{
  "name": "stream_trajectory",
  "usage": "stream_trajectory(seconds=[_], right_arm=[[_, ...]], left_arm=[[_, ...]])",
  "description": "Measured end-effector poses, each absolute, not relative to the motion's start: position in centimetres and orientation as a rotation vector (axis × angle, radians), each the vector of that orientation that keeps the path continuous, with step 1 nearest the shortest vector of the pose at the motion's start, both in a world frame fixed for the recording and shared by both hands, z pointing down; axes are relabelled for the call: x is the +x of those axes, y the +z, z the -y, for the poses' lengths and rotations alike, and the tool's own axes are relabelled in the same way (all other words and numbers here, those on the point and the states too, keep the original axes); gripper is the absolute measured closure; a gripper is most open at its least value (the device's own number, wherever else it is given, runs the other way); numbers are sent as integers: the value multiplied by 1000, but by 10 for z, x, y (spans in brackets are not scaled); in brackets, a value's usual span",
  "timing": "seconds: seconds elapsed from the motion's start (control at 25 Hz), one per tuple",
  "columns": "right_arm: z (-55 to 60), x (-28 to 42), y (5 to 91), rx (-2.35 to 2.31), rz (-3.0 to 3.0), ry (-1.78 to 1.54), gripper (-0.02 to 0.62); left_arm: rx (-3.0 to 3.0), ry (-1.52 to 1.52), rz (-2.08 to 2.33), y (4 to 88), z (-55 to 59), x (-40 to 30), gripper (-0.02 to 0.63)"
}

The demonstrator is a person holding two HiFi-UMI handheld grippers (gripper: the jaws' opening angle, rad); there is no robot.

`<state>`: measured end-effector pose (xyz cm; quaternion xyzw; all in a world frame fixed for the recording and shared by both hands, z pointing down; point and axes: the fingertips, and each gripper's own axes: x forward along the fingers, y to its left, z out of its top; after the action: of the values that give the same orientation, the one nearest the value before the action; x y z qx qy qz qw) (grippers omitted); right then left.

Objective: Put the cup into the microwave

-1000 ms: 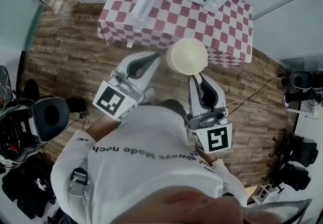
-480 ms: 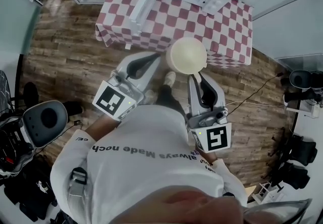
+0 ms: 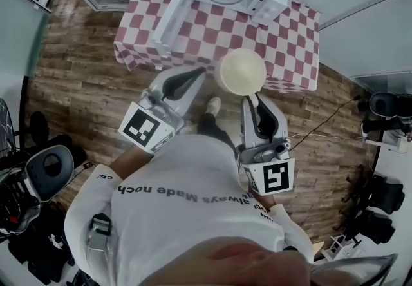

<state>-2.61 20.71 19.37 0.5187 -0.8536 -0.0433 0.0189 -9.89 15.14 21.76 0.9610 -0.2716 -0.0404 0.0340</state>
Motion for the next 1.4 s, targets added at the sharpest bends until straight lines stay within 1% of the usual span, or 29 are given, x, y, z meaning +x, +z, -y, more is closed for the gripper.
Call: stream_trajectory(seconds=[0.56, 1.0, 1.4], right_arm=[[-92, 58, 192, 1568, 2685, -158, 554], [-26, 122, 200, 1550, 2701, -134, 554], [25, 156, 205, 1559, 2743, -100, 554]], left_arm=[[2943, -101, 877, 217, -40, -13, 603], [2928, -89, 905, 222, 25, 50, 603], [2906, -77, 963, 231, 69, 81, 603]])
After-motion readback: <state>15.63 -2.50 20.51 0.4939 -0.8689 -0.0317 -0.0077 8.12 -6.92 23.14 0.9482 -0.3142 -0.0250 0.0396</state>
